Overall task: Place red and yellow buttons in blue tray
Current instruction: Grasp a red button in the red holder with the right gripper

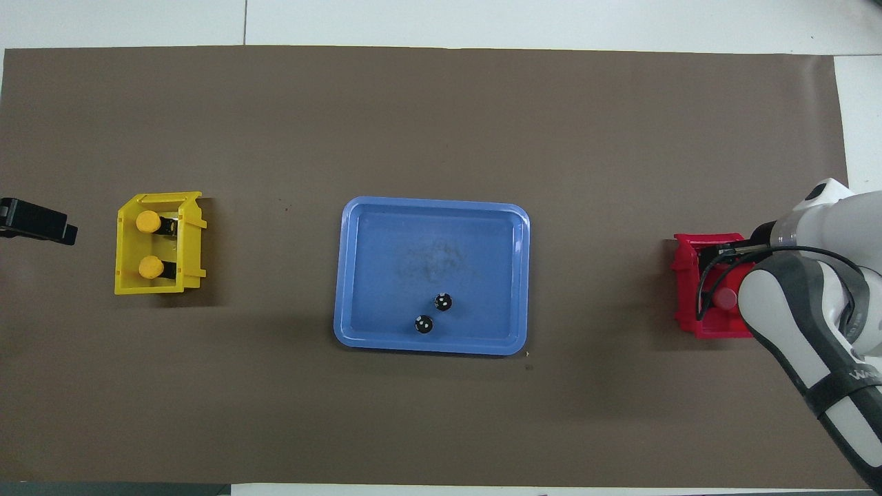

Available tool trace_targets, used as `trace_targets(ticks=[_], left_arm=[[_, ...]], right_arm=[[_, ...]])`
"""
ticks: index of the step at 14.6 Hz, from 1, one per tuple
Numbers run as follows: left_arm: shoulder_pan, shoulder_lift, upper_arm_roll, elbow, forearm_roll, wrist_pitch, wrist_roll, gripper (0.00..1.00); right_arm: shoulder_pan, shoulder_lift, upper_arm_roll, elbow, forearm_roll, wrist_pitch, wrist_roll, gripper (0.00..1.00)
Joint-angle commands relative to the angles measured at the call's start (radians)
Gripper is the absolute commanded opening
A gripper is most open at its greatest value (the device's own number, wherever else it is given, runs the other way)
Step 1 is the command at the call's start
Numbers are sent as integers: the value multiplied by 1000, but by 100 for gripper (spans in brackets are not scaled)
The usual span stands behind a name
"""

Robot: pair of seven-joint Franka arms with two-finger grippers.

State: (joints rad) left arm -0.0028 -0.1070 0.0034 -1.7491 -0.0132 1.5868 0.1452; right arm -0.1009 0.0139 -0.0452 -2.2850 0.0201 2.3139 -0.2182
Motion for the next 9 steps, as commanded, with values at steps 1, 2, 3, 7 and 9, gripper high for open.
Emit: trace_targets(ticks=[1, 2, 3, 7, 9], left_arm=[[46, -63, -2, -89, -14, 58, -4, 100], [49, -62, -2, -104, -14, 88, -10, 100], [50, -60, -5, -124, -14, 129, -10, 100], [52, -51, -2, -165, -14, 180, -10, 100], [50, -22, -5, -174, -14, 215, -10, 100]], right_arm=[[-14, -35, 8, -53, 23, 44, -44, 59], [-14, -35, 8, -51, 23, 44, -50, 51], [-13, -35, 8, -51, 23, 42, -53, 40], [-3, -22, 8, 14, 21, -23, -47, 15], [-6, 9, 8, 137, 9, -164, -53, 15]])
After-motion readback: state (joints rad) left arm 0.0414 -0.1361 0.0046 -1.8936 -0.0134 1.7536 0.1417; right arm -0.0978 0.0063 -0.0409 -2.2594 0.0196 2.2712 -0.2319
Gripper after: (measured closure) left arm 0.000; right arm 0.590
